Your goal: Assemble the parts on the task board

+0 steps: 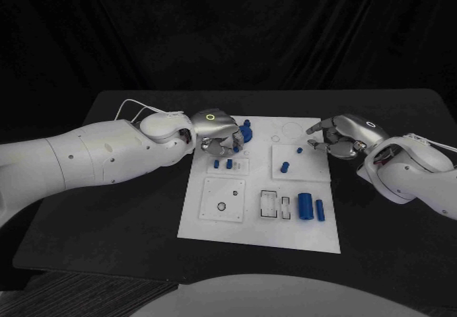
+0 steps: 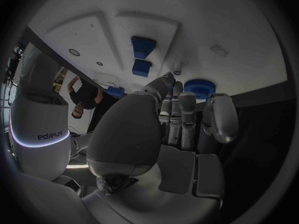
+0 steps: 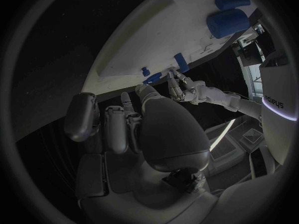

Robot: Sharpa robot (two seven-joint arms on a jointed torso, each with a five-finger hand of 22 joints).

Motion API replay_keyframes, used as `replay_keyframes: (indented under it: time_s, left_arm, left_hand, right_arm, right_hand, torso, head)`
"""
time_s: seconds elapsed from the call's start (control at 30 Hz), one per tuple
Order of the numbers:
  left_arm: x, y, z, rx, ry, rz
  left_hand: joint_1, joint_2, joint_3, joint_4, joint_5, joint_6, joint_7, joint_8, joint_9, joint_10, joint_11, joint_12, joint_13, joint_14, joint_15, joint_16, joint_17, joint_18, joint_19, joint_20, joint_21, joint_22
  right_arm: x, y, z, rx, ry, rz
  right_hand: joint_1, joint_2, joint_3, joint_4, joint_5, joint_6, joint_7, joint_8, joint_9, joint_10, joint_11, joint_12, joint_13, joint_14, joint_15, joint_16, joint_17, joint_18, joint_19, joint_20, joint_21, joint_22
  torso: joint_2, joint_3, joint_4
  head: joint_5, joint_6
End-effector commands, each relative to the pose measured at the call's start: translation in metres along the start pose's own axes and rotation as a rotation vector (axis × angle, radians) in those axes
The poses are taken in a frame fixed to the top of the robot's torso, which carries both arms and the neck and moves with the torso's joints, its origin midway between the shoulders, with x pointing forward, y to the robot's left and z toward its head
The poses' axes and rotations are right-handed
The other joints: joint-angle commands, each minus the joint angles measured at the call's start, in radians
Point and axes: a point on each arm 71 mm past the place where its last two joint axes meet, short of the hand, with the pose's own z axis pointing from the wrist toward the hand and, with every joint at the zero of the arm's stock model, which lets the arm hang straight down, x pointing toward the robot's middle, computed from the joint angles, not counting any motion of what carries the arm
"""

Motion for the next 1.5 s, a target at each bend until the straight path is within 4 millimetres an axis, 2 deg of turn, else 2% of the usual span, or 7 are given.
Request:
replay_keyframes:
  time_s: [0.03,0.23,0.43,0.6,0.93,1.17,1.5]
  left_arm:
    - [-0.017,0.002,-0.002,0.003,-0.041,0.028]
    - [-0.035,0.01,-0.011,-0.027,-0.03,0.044]
    - [-0.04,0.017,-0.017,-0.05,0.007,0.042]
    - [-0.04,0.019,-0.019,-0.056,0.036,0.034]
    - [-0.036,0.015,-0.018,-0.045,0.061,0.021]
    - [-0.03,0.012,-0.017,-0.043,0.071,0.011]
    - [-0.024,0.01,-0.016,-0.049,0.085,-0.001]
  left_hand:
    - [-0.012,0.014,-0.001,0.008,-0.014,-0.004,-0.002,-0.009,0.002,-0.013,0.002,-0.016,0.007,0.006,0.002,-0.006,-0.011,0.002,0.002,0.0,-0.006,0.16]
    - [-0.022,0.016,-0.001,0.017,-0.029,-0.01,-0.005,-0.017,0.001,-0.019,0.001,-0.031,0.001,0.0,0.003,-0.016,-0.025,0.004,-0.004,0.002,-0.02,0.156]
    - [-0.024,0.018,0.0,0.023,-0.037,-0.018,-0.005,-0.025,0.0,-0.027,0.002,-0.048,-0.007,-0.007,0.003,-0.025,-0.039,0.006,-0.008,0.003,-0.029,0.154]
    - [-0.025,0.017,0.002,0.028,-0.04,-0.028,-0.006,-0.035,-0.002,-0.035,0.002,-0.064,-0.016,-0.013,0.004,-0.032,-0.051,0.008,-0.013,0.004,-0.04,0.152]
    - [-0.027,0.016,0.003,0.031,-0.043,-0.036,-0.007,-0.043,-0.004,-0.037,0.003,-0.075,-0.022,-0.021,0.004,-0.039,-0.062,0.009,-0.018,0.005,-0.05,0.15]
    - [-0.028,0.016,0.004,0.033,-0.043,-0.04,-0.005,-0.046,-0.005,-0.036,0.004,-0.078,-0.023,-0.019,0.005,-0.037,-0.056,0.008,-0.016,0.005,-0.046,0.151]
    - [-0.029,0.013,0.005,0.035,-0.043,-0.048,-0.004,-0.053,-0.008,-0.038,0.006,-0.086,-0.028,-0.023,0.006,-0.04,-0.062,0.009,-0.019,0.005,-0.052,0.15]
  right_arm:
    - [0.0,0.0,-0.001,0.005,-0.006,0.001]
    - [0.0,0.001,-0.001,0.005,-0.005,0.001]
    - [0.001,0.001,-0.001,0.005,-0.002,0.001]
    - [0.001,0.0,-0.001,0.006,0.0,0.001]
    - [0.002,0.001,0.0,0.004,0.003,0.001]
    - [0.002,0.001,0.0,0.003,0.003,0.001]
    - [0.002,0.0,-0.001,0.004,0.002,0.001]
  right_hand:
    - [0.003,-0.008,0.005,0.001,0.003,0.009,0.0,-0.003,-0.002,0.106,0.008,0.004,0.263,0.071,0.007,-0.005,0.106,0.006,-0.003,0.004,-0.005,0.15]
    - [0.003,-0.008,0.005,0.001,0.003,0.009,0.0,-0.003,-0.002,0.106,0.008,0.004,0.263,0.071,0.007,-0.005,0.106,0.006,-0.003,0.004,-0.005,0.15]
    - [0.003,-0.008,0.005,0.001,0.003,0.009,0.0,-0.003,-0.002,0.106,0.008,0.004,0.263,0.071,0.007,-0.005,0.105,0.006,-0.003,0.004,-0.004,0.151]
    - [0.003,-0.008,0.005,0.001,0.003,0.009,0.0,-0.003,-0.002,0.106,0.008,0.004,0.263,0.071,0.007,-0.005,0.105,0.006,-0.003,0.004,-0.004,0.151]
    - [0.003,-0.008,0.006,0.001,0.003,0.009,0.0,-0.003,-0.002,0.106,0.008,0.004,0.263,0.071,0.007,-0.005,0.105,0.007,-0.003,0.004,-0.006,0.15]
    - [0.003,-0.008,0.007,0.0,0.003,0.008,0.0,-0.004,-0.002,0.106,0.008,0.004,0.263,0.071,0.007,-0.007,0.103,0.007,-0.004,0.004,-0.008,0.15]
    - [0.003,-0.008,0.007,0.0,0.003,0.008,0.0,-0.004,-0.002,0.106,0.008,0.004,0.263,0.071,0.007,-0.007,0.103,0.007,-0.004,0.004,-0.008,0.15]
  torso:
    - [0.0,-0.0002,0.0001]
    - [-0.002,-0.0006,0.0034]
    - [-0.004,0.0037,0.0054]
    - [-0.002,0.0046,0.0057]
    - [0.004,-0.0024,0.0035]
    - [0.004,-0.0029,0.0039]
    - [0.004,-0.0033,0.0019]
  head:
    - [0.002,0.0]
    - [-0.002,0.0]
    - [-0.005,0.0]
    - [-0.003,0.0]
    - [0.005,0.0]
    - [0.001,0.0]
    - [0.007,0.0]
